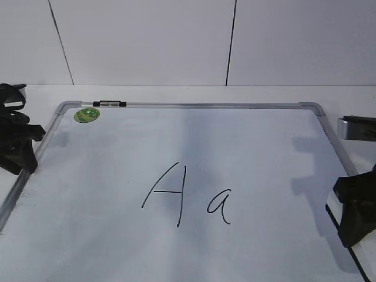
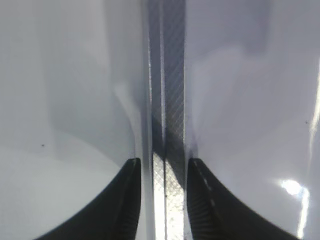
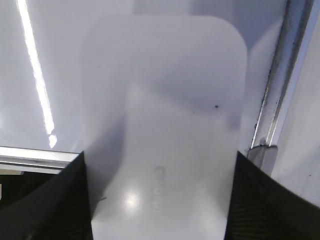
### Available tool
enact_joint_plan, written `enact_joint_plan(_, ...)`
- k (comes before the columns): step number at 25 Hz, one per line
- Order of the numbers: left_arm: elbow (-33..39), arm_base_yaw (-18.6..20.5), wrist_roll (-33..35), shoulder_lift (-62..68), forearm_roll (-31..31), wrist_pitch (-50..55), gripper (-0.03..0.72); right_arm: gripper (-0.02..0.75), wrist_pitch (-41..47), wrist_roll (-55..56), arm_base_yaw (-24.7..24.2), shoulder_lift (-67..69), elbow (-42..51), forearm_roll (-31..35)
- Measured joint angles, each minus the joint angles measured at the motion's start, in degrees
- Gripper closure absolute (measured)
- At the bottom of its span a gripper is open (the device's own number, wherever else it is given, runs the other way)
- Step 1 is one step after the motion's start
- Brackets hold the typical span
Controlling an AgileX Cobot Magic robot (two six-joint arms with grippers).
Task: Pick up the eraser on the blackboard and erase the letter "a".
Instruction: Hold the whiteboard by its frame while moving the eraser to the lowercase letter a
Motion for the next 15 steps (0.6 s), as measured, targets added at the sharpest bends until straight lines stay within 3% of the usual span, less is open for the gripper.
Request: enact_joint_plan(15, -1.77, 0.88, -1.11, 0.00, 0.90, 2.00, 0.454, 0.208, 0.11, 0.00, 0.00, 0.00, 0.00, -0.13)
